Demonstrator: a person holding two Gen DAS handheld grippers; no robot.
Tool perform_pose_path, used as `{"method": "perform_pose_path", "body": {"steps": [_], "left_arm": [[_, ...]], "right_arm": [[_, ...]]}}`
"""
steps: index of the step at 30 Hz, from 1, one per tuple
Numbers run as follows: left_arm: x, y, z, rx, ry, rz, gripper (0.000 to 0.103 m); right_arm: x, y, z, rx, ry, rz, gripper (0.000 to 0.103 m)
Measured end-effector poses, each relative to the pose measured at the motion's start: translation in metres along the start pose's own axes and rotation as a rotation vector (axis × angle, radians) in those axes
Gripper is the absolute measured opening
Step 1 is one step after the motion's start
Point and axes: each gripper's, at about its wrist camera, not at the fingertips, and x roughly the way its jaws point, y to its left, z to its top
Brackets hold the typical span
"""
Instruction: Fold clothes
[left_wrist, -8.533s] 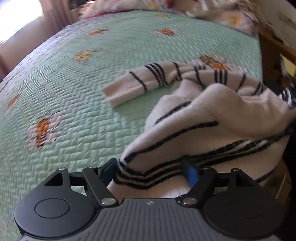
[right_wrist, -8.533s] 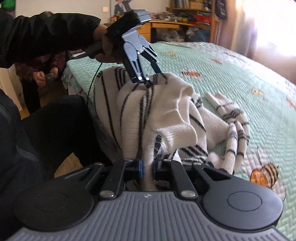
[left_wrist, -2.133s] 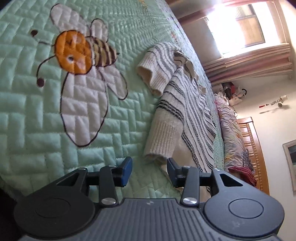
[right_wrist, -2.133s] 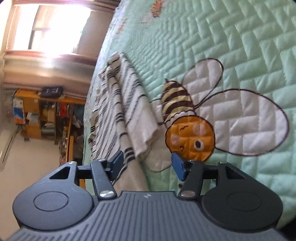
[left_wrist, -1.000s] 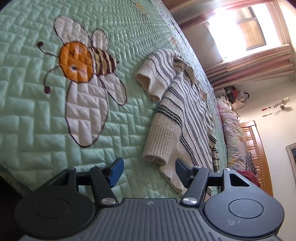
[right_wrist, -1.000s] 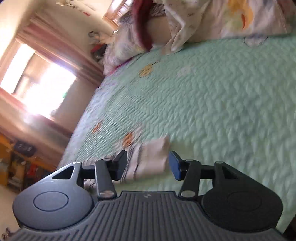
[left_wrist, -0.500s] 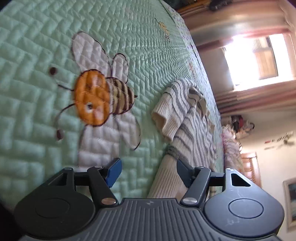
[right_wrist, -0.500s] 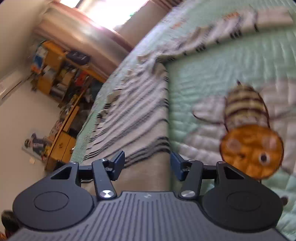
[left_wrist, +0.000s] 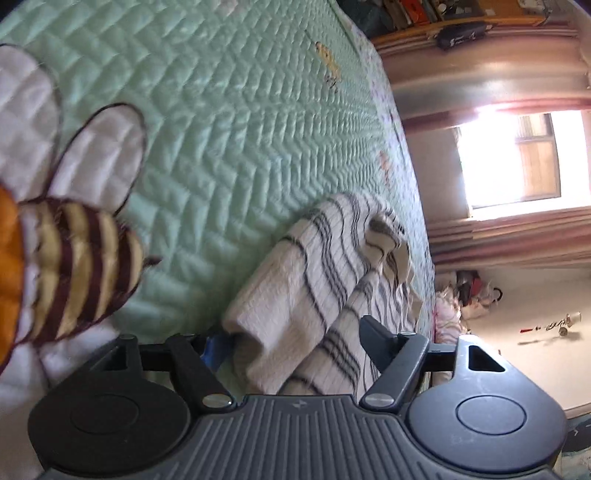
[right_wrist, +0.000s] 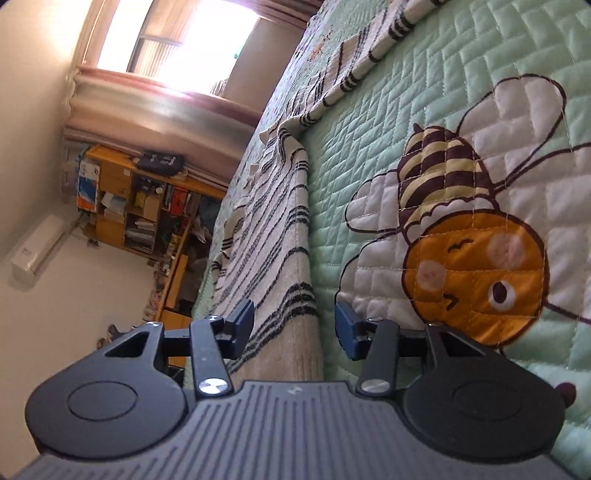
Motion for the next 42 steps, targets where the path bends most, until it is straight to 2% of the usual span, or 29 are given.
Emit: {"method": "perform_pose_path", "body": {"steps": [1, 6, 8, 12, 13, 14, 15, 16, 17, 18, 19, 20, 23, 26, 27, 29, 32, 35, 38, 39, 41, 42], "left_arm": [[0.002, 0.000, 0.001, 0.019, -0.001, 0.004, 0.006], [-0.019, -0.009, 0.026, 0.089, -0.144, 0.019, 0.006], [-0.032, -0.022, 0.055, 0.133, -0.201, 0.025, 0.005], [-0.056, -0.072, 0.145, 0.331, -0.321, 0.105, 0.006], [-0.057, -0.087, 0.174, 0.381, -0.331, 0.127, 0.009], [-0.057, -0.095, 0.195, 0.403, -0.344, 0.194, 0.021], [-0.057, -0.099, 0.211, 0.403, -0.361, 0.295, 0.033], [-0.056, -0.103, 0.227, 0.402, -0.377, 0.397, 0.063], [-0.055, -0.106, 0.243, 0.401, -0.392, 0.499, 0.074], [-0.055, -0.101, 0.248, 0.387, -0.378, 0.538, 0.073], [-0.055, -0.089, 0.244, 0.364, -0.340, 0.528, 0.070], [-0.057, -0.077, 0.226, 0.373, -0.283, 0.498, 0.066], [-0.062, -0.045, 0.141, 0.472, -0.070, 0.353, 0.065], [-0.067, -0.012, 0.056, 0.566, 0.144, 0.205, 0.068], [-0.070, -0.009, 0.031, 0.611, 0.172, 0.173, 0.072], [-0.077, -0.014, -0.005, 0.691, 0.172, 0.134, 0.084], [-0.064, -0.024, -0.027, 0.595, 0.269, 0.032, 0.085], [-0.053, -0.040, -0.060, 0.708, 0.346, 0.052, 0.085], [-0.039, -0.045, -0.071, 0.701, 0.415, 0.051, 0.084], [-0.035, -0.045, -0.070, 0.676, 0.438, 0.038, 0.082], [-0.029, -0.041, -0.069, 0.600, 0.480, 0.015, 0.066], [-0.024, -0.038, -0.069, 0.565, 0.492, 0.011, 0.062]], "right_arm": [[0.001, -0.002, 0.001, 0.010, -0.002, 0.007, 0.050], [-0.002, -0.004, 0.001, 0.004, 0.002, 0.014, 0.050], [-0.003, -0.004, 0.001, 0.003, 0.003, 0.015, 0.050], [-0.009, -0.005, -0.004, 0.010, 0.004, 0.019, 0.050], [-0.010, -0.004, -0.005, 0.012, 0.004, 0.021, 0.050], [-0.010, -0.004, -0.005, 0.014, 0.005, 0.020, 0.050], [-0.009, -0.003, -0.005, 0.016, 0.006, 0.018, 0.050], [-0.009, -0.003, -0.006, 0.017, 0.007, 0.017, 0.050], [-0.009, -0.001, -0.006, 0.018, 0.008, 0.013, 0.050], [-0.009, 0.000, -0.007, 0.019, 0.008, 0.008, 0.050], [-0.009, 0.000, -0.008, 0.019, 0.007, 0.004, 0.050], [-0.009, 0.001, -0.009, 0.019, 0.006, 0.001, 0.050], [-0.010, 0.005, -0.011, 0.024, 0.021, -0.012, 0.051], [-0.012, 0.011, -0.013, 0.022, 0.075, -0.024, 0.056], [-0.013, 0.013, -0.014, 0.018, 0.097, -0.026, 0.058], [-0.013, 0.015, -0.015, 0.015, 0.138, -0.033, 0.060], [-0.011, 0.018, -0.015, 0.027, 0.171, -0.039, 0.063], [-0.010, 0.017, -0.014, 0.046, 0.196, -0.040, 0.064], [-0.010, 0.020, -0.017, 0.040, 0.231, -0.042, 0.064], [-0.009, 0.021, -0.018, 0.034, 0.244, -0.042, 0.064], [-0.009, 0.024, -0.021, 0.021, 0.271, -0.044, 0.064], [-0.008, 0.024, -0.022, 0.015, 0.278, -0.043, 0.064]]}}
